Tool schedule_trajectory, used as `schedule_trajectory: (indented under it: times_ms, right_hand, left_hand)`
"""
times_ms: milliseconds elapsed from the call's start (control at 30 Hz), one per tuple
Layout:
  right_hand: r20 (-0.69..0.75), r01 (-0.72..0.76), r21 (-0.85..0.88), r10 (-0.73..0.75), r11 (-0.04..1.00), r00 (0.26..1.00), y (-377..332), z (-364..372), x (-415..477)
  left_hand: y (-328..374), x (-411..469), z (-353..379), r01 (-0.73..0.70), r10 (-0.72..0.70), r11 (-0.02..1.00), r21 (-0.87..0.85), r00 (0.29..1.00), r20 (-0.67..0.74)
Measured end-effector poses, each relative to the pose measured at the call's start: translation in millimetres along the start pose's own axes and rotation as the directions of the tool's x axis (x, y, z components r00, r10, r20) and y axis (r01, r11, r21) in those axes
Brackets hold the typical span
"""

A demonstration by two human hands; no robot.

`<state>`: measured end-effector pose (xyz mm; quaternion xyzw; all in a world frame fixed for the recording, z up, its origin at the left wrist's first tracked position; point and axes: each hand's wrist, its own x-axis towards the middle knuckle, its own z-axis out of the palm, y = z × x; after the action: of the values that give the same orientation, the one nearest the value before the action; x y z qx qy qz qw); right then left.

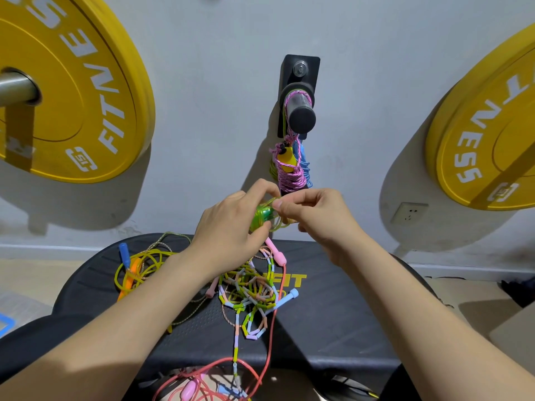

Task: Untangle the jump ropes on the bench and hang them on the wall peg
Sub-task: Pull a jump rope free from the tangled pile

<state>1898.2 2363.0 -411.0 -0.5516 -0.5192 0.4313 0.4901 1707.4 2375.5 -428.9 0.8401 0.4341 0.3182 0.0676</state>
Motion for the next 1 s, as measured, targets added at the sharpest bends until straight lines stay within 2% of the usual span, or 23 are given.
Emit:
schedule_trajectory:
  times_ms: [100, 200, 300, 433, 533, 667, 733, 833, 933, 1000]
  right_hand:
    - [0.026, -0.046, 0.038, 0.045, 0.998, 0.999, 1.9, 0.2, 0.4]
    - [0.233, -0.031, 0.031, 0.023, 0.999, 0.972, 0.1, -5.9, -1.9]
    - [0.31, -0.034, 0.02, 0.026, 0.999, 0.95, -2.4, -7.1, -5.6]
    - [0.282, -0.219, 0.149, 0.171, 0.964, 0.944, -9.8, -4.5, -6.7]
    - [0.328, -0.346, 0.197, 0.271, 0.917, 0.905, -14.6, -5.1, -6.1]
    - [0.402, -0.41, 0.149, 0.324, 0.9, 0.857, -18.5, -9.6, -6.1]
    - [0.349, -0.424, 0.131, 0.358, 0.896, 0.866, -17.3, -10.2, -3.5]
    - [0.239, -0.413, 0.23, 0.36, 0.881, 0.902, -12.5, -6.2, 0.8]
    - [0.062, -0.263, 0.305, 0.257, 0.915, 0.964, -8.5, -0.9, 6.9]
    - [-0.087, -0.124, 0.281, 0.153, 0.952, 0.984, -7.9, 1.4, 10.8]
  left_hand:
    - [2.5, 0.2, -5.1, 0.03, -0.026, 0.994, -0.103, 0.999, 0.039]
    - [5.0, -1.8, -10.6, 0.04, -0.026, 0.98, -0.197, 0.997, 0.073]
    - [8.7, -5.1, -12.1, 0.018, -0.002, 0.981, -0.193, 0.997, 0.083]
    - [10.1, -2.0, -9.3, 0.025, -0.015, 0.986, -0.166, 0.998, 0.058]
    - [2.7, 2.0, -9.4, 0.025, -0.015, 0.992, -0.127, 0.997, 0.081]
    - [-9.3, 3.9, -11.9, -0.027, 0.034, 0.998, -0.052, 0.992, 0.125]
    - [-12.8, 3.6, -11.1, -0.049, 0.051, 0.999, -0.023, 0.989, 0.137]
    - [-13.2, 3.5, -7.5, -0.067, 0.071, 0.997, -0.034, 0.989, 0.131]
    - [-10.4, 7.5, -5.8, -0.023, 0.054, 0.964, -0.265, 0.993, 0.109]
    - [-7.9, 12.2, -8.8, 0.091, -0.024, 0.904, -0.418, 0.987, 0.162]
